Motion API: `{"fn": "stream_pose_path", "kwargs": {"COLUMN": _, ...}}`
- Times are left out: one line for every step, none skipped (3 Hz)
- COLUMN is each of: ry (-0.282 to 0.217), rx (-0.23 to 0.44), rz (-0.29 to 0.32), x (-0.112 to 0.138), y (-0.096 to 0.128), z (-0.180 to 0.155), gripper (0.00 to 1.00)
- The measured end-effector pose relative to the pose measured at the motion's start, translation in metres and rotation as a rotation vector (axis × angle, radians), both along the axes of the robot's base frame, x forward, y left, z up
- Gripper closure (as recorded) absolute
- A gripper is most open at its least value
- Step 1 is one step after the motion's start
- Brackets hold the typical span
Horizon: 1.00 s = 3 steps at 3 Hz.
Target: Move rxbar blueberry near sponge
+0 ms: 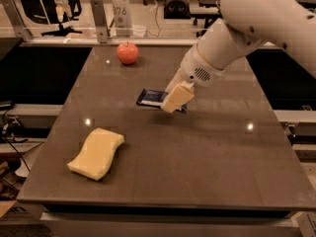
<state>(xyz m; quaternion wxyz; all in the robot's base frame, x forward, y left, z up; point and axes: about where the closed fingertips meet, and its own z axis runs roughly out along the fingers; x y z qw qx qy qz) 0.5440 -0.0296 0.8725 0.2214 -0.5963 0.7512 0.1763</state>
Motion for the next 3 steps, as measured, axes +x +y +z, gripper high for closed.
{"fn": "stream_pose_path", "kwargs": {"ry": 0.002, "rx": 0.022, "rz": 0.022, "x": -0.023, "y": 0.023, "z": -0.002, "gripper": 1.00}}
{"fn": "stream_pose_path", "kwargs": {"ry": 0.001, "rx": 0.039, "rz": 0.042, "x": -0.042, "y": 0.040, "z": -0.006, "gripper": 1.00}}
{"fn": "stream_pose_path", "kwargs": {"ry": 0.012, "rx": 0.052, "rz": 0.068, "x": -0.057, "y": 0.053, "z": -0.010, "gripper": 1.00}}
